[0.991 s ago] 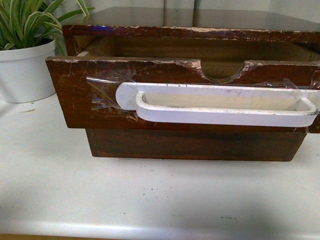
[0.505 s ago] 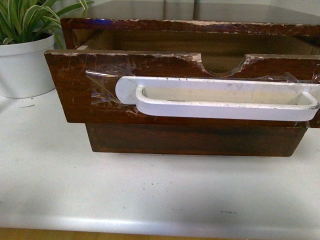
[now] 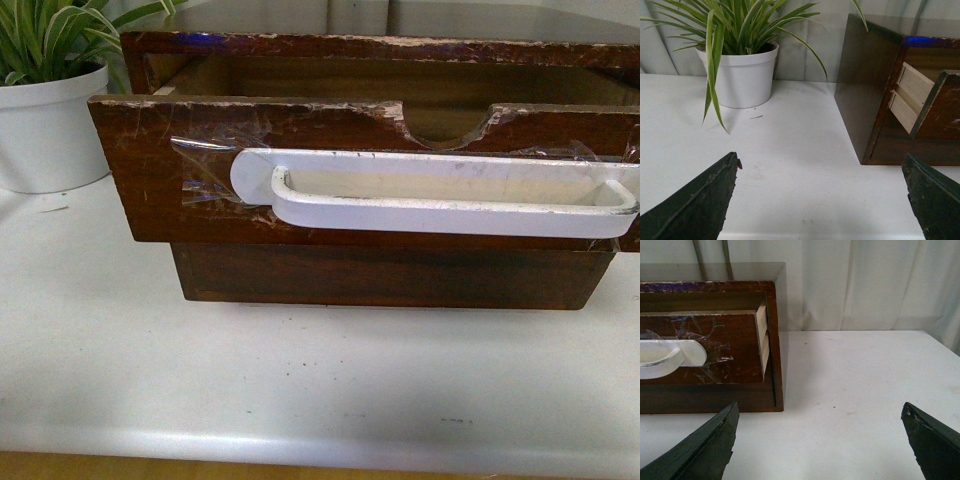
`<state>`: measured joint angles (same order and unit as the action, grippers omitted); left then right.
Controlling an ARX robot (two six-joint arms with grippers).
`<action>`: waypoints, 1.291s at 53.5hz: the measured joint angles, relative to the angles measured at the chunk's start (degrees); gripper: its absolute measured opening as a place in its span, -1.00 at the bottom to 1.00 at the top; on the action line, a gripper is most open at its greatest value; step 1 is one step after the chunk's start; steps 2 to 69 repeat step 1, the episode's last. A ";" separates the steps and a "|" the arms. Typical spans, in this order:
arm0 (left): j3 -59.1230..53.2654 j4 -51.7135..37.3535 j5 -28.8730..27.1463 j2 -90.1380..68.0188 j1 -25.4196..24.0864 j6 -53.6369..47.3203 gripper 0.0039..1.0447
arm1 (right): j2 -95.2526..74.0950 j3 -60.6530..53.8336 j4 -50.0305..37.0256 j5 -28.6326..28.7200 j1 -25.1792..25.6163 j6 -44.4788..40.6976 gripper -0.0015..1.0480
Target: Open drawer
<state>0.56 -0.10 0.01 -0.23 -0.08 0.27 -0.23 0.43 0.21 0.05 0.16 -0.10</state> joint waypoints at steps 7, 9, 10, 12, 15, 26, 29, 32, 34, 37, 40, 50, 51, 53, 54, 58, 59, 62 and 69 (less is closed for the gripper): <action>0.00 0.00 -0.02 0.00 0.00 0.00 0.88 | 0.00 0.00 0.00 -0.02 0.00 -0.02 0.83; 0.00 0.00 -0.02 0.00 0.00 0.00 0.88 | 0.00 0.00 0.00 -0.02 0.00 -0.02 0.83; 0.00 0.00 -0.02 0.00 0.00 0.00 0.88 | 0.00 0.00 0.00 -0.02 0.00 -0.02 0.83; 0.00 0.00 -0.02 0.00 0.00 0.00 0.88 | 0.00 0.00 0.00 -0.02 0.00 -0.02 0.83; 0.00 0.00 -0.02 0.00 0.00 0.00 0.88 | 0.00 0.00 0.00 -0.02 0.00 -0.02 0.83; 0.00 0.00 -0.02 0.00 0.00 0.00 0.88 | 0.00 0.00 0.00 -0.02 0.00 -0.02 0.83; 0.00 0.00 -0.02 0.00 0.00 0.00 0.88 | 0.00 0.00 0.00 -0.02 0.00 -0.02 0.83; 0.00 0.00 -0.02 0.00 0.00 0.00 0.88 | 0.00 0.00 0.00 -0.02 0.00 -0.02 0.83; 0.00 0.00 -0.02 0.00 0.00 0.00 0.88 | 0.00 0.00 0.00 -0.02 0.00 -0.02 0.83; 0.00 0.00 -0.02 0.00 0.00 0.00 0.88 | 0.00 0.00 0.00 -0.02 0.00 -0.02 0.83; 0.00 0.00 -0.02 0.00 0.00 0.00 0.88 | 0.00 0.00 0.00 -0.02 0.00 -0.02 0.83; 0.00 0.00 -0.02 0.00 0.00 0.00 0.88 | 0.00 0.00 0.00 -0.02 0.00 -0.02 0.83; 0.00 0.00 -0.02 0.00 0.00 0.00 0.88 | 0.00 0.00 0.00 -0.02 0.00 -0.02 0.83; 0.00 0.00 -0.02 0.00 0.00 0.00 0.88 | 0.00 0.00 0.00 -0.02 0.00 -0.02 0.83; 0.00 0.00 -0.02 0.00 0.00 0.00 0.88 | 0.00 0.00 0.00 -0.02 0.00 -0.02 0.83; 0.00 0.00 -0.02 0.00 0.00 0.00 0.88 | 0.00 0.00 0.00 -0.02 0.00 -0.02 0.83; 0.00 0.00 -0.02 0.00 0.00 0.00 0.88 | 0.00 0.00 0.00 -0.02 0.00 -0.02 0.83; 0.00 0.00 -0.02 0.00 0.00 0.00 0.88 | 0.00 0.00 0.00 -0.02 0.00 -0.02 0.83; 0.00 0.00 -0.02 0.00 0.00 0.00 0.88 | 0.00 0.00 0.00 -0.02 0.00 -0.02 0.83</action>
